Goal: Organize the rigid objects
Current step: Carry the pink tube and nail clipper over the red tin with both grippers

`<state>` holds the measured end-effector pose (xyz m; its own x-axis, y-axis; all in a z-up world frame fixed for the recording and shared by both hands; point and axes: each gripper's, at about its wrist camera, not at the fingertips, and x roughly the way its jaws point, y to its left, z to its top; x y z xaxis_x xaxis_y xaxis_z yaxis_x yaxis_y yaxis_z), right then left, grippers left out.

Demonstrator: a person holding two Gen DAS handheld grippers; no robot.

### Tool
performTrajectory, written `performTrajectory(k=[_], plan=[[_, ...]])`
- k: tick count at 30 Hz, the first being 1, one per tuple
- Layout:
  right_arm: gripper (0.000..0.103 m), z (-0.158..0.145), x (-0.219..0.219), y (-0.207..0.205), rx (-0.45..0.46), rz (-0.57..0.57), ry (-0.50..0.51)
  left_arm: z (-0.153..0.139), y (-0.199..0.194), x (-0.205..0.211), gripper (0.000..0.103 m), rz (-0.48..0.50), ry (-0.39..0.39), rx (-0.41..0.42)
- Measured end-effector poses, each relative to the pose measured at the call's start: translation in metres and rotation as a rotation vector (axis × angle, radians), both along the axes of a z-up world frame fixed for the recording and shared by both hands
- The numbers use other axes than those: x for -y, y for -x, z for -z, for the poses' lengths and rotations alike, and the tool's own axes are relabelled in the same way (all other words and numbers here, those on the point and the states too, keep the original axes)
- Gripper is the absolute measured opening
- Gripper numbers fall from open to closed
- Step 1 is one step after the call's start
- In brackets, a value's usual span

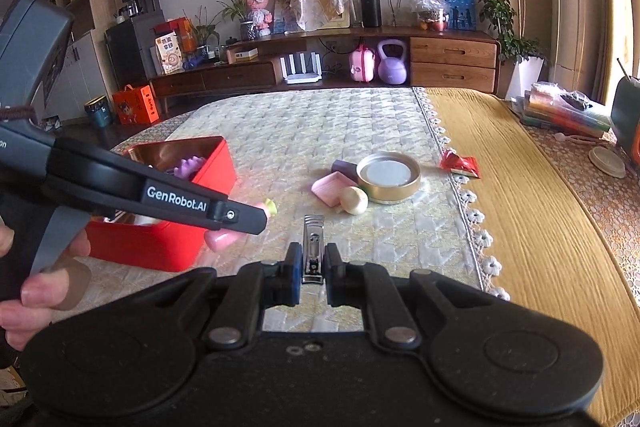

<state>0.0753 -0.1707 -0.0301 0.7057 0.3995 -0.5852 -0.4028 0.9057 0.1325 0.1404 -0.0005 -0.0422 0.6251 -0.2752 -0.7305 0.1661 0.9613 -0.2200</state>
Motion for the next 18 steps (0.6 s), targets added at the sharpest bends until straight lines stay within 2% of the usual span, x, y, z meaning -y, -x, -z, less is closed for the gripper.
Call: performTrajectory(k=[8,18], plan=[[0.011,-0.016,-0.034,0.002,0.008,-0.048,-0.003,-0.014,0.017,-0.044,0.016,-0.070,0.026,0.029],[0.011,-0.018,-0.093,-0.013,0.002,-0.127,0.022,-0.014,0.022,-0.109,0.016,-0.170,0.036,0.031]])
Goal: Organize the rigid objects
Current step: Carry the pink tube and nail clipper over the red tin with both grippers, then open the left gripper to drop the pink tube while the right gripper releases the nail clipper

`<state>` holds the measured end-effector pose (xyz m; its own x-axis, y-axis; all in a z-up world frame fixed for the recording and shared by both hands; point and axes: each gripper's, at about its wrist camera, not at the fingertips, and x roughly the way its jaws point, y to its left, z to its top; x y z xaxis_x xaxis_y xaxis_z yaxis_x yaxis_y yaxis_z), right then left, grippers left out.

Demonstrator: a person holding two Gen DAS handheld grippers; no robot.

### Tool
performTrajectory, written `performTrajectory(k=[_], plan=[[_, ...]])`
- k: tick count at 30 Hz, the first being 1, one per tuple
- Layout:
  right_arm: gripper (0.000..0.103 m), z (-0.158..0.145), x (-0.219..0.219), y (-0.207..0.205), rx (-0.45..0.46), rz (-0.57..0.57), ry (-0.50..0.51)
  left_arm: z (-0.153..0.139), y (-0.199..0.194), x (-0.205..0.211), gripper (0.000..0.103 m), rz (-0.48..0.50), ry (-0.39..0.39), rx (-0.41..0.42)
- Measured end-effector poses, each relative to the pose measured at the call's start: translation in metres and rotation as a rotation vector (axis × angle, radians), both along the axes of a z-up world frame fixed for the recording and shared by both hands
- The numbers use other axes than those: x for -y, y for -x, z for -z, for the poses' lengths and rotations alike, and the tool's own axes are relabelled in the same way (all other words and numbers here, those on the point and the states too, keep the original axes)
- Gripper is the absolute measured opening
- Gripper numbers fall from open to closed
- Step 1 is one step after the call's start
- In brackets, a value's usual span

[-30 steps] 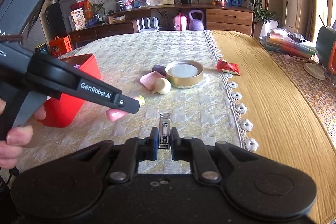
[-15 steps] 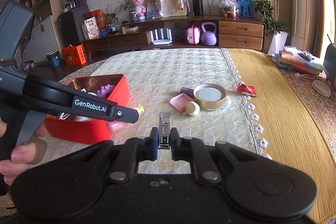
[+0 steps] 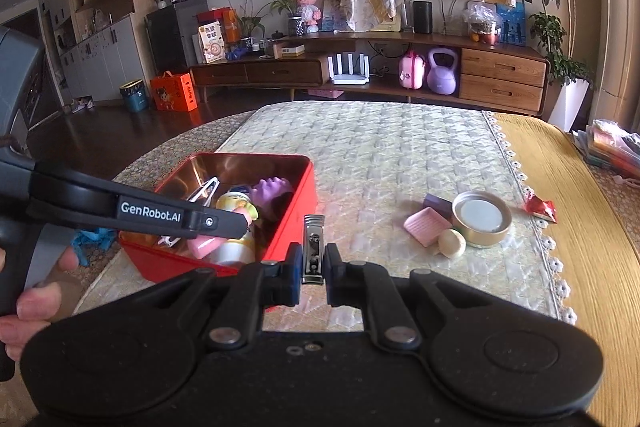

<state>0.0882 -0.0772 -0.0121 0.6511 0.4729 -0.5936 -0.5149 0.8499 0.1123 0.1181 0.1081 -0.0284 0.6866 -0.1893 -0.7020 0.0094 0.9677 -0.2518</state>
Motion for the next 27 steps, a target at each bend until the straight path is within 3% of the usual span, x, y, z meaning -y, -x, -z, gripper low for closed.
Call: performTrajectory(k=[14,27], plan=[[0.011,0.015,-0.071,-0.048,-0.021,-0.081,0.061,0.013,-0.038,-0.077,0.016,-0.131,-0.038,-0.014],[0.011,0.043,-0.099,-0.067,-0.065,-0.122,0.126,0.035,-0.091,-0.094,0.016,-0.142,-0.098,-0.049]])
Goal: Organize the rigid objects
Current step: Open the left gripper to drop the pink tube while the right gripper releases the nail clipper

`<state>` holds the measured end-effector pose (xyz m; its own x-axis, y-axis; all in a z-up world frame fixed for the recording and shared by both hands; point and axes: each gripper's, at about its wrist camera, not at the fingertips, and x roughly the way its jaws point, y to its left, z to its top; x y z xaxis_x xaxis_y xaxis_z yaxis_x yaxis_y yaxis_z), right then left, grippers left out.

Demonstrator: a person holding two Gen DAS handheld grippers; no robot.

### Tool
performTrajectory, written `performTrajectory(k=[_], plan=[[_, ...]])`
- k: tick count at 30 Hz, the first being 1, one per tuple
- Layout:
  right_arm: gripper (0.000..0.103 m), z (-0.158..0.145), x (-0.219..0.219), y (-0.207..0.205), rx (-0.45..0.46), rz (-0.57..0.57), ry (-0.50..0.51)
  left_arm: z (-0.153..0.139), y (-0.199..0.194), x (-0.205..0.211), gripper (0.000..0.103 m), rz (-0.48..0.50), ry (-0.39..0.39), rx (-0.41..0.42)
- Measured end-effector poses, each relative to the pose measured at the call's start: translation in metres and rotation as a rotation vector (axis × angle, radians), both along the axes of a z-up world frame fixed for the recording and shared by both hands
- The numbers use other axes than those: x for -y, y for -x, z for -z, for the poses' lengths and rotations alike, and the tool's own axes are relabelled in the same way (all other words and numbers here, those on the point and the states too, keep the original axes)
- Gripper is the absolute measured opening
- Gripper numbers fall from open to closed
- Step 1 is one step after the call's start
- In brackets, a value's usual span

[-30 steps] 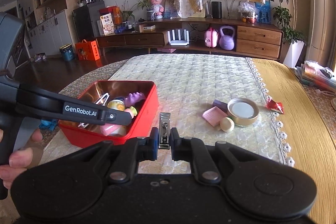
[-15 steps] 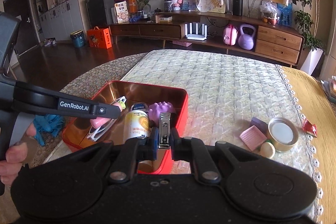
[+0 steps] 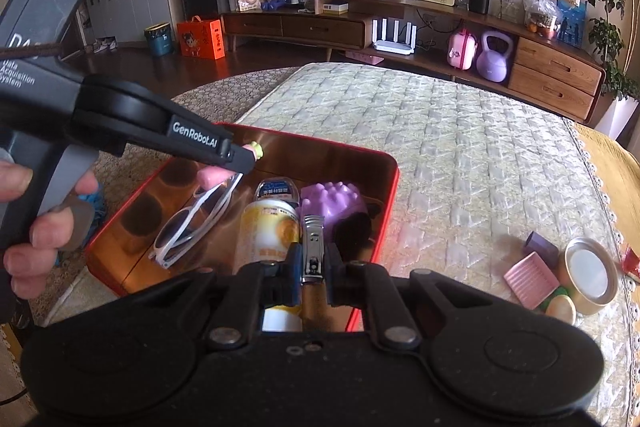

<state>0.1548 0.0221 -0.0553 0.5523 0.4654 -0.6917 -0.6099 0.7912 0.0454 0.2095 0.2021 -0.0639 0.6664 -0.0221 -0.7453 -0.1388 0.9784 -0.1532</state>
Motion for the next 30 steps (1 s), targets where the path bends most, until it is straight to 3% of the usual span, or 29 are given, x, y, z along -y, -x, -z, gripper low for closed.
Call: performTrajectory(k=[13,30], plan=[[0.012,0.006,-0.002,0.001,-0.020,-0.013,0.010,0.024,-0.018,0.002,0.016,0.007,-0.019,-0.063],[0.032,-0.003,0.010,0.013,-0.040,-0.001,-0.035,0.019,-0.010,0.004,0.016,0.001,-0.012,-0.078]])
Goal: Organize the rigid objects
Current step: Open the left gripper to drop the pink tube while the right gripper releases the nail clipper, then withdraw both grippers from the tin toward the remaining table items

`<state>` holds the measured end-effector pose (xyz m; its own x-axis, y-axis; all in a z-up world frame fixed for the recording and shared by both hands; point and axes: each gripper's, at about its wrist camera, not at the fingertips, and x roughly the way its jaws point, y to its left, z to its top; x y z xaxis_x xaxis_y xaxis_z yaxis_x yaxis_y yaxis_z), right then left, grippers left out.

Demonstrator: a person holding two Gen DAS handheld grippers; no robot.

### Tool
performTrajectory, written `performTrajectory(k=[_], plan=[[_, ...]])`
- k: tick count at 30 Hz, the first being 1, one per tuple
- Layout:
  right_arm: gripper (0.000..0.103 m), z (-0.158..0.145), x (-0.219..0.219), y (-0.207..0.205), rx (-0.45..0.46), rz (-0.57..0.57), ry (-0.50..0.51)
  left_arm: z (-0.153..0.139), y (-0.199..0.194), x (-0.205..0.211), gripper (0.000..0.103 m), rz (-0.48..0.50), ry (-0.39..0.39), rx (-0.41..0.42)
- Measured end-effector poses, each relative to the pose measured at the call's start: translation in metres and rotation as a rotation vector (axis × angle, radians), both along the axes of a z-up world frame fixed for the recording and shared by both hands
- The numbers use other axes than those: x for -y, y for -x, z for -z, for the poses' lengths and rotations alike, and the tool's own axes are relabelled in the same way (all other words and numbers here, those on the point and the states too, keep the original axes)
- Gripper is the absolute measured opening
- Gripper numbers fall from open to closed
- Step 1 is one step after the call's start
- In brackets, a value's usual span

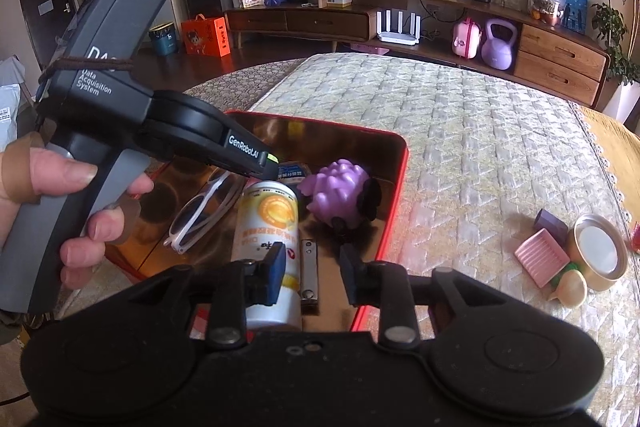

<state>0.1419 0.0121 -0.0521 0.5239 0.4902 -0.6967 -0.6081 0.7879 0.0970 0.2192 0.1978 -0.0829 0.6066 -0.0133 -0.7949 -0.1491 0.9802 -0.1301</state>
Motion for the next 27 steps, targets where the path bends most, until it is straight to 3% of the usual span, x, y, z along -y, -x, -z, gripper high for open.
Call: performTrajectory(k=[10,16,19,27], plan=[[0.041,-0.012,0.012,0.014,0.001,0.016,-0.034,-0.017,0.024,0.007,0.016,0.016,0.011,0.027],[0.049,-0.021,0.021,0.026,0.014,0.031,-0.060,-0.032,0.044,0.019,0.017,0.039,0.012,0.063],[0.055,-0.026,0.026,0.032,0.021,0.038,-0.075,-0.039,0.054,0.026,0.026,0.054,0.021,0.082],[0.069,-0.037,0.048,0.049,0.049,0.052,-0.108,-0.053,0.077,0.051,0.026,0.090,0.031,0.117]])
